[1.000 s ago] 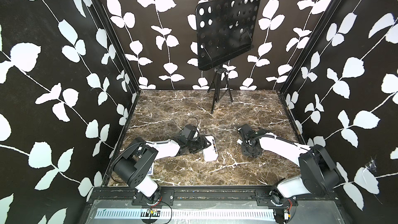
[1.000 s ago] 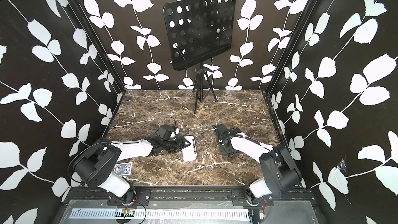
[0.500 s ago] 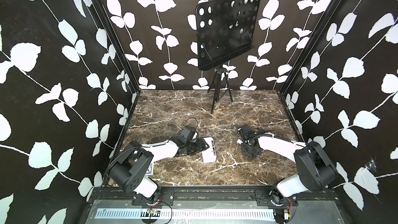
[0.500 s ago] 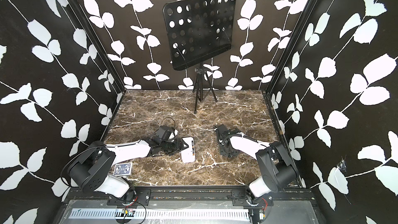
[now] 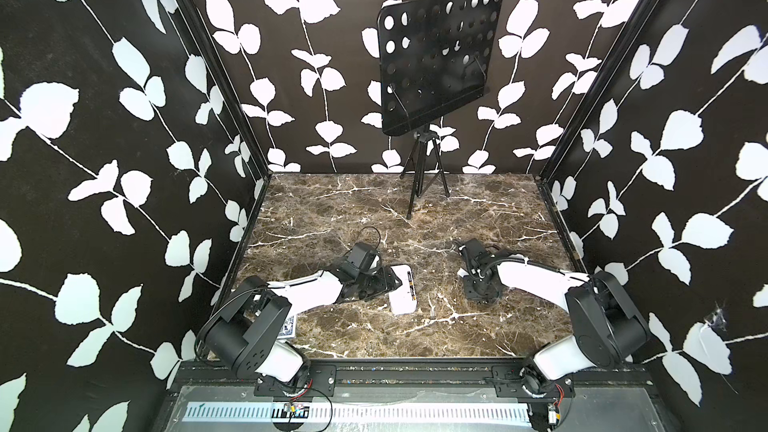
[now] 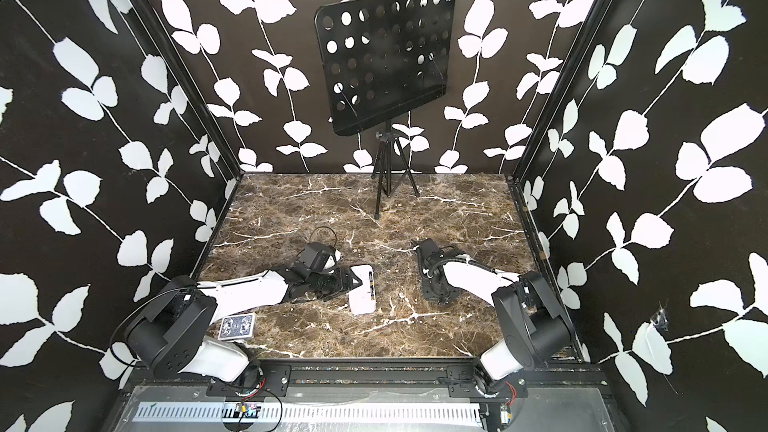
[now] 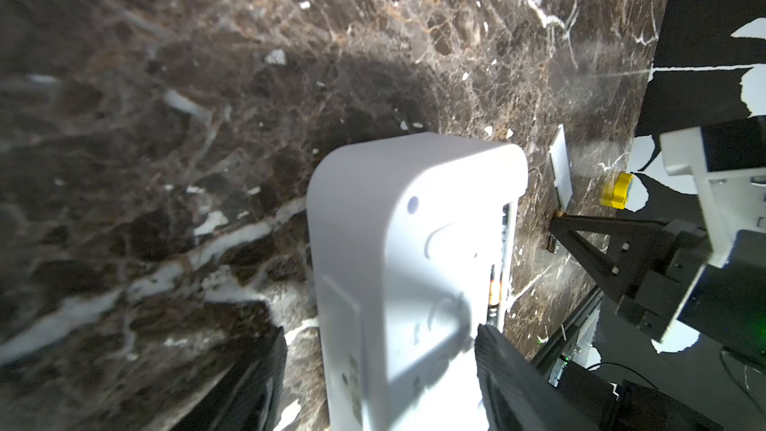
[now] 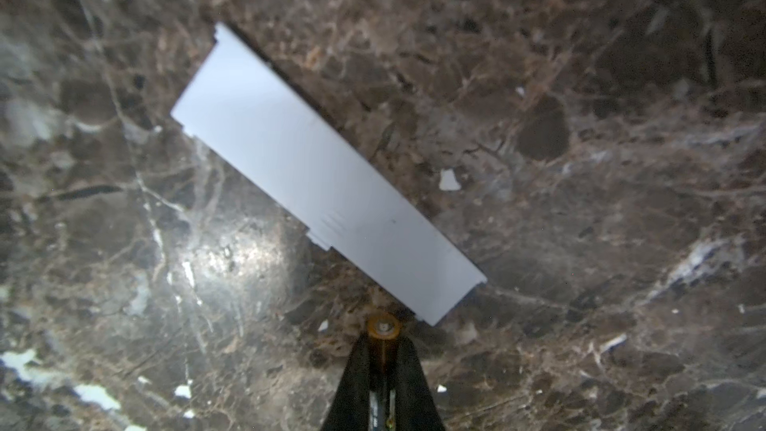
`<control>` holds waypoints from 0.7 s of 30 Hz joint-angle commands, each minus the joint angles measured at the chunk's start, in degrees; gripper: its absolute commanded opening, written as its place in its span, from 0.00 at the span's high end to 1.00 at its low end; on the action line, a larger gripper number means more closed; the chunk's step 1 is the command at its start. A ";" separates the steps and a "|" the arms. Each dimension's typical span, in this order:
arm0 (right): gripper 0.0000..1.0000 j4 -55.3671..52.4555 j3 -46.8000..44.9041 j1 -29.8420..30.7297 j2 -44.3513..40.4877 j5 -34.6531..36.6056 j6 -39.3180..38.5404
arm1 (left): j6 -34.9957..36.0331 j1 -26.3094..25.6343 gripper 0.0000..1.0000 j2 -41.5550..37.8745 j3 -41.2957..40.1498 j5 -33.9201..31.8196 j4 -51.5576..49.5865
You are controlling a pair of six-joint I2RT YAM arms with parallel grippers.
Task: Insert the battery into the alarm
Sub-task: Pick up the battery at the center of the board, then adjust the alarm at the center of the board.
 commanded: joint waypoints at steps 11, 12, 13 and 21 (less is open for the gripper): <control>0.94 10.30 2.98 4.17 -6.05 -11.05 7.13 | -1.95 -0.12 0.26 -5.55 -3.57 -2.17 -0.16; 0.93 12.54 3.36 5.82 -6.61 -10.85 8.80 | -2.19 -0.13 0.26 -5.80 -3.89 -2.38 -0.30; 0.93 14.75 3.95 7.73 -6.68 -10.36 10.07 | -2.60 -0.17 0.26 -6.06 -4.26 -2.46 -0.18; 0.92 28.14 8.29 21.26 -0.76 -3.08 14.48 | -4.78 -0.39 0.27 -7.56 -6.57 -3.16 0.65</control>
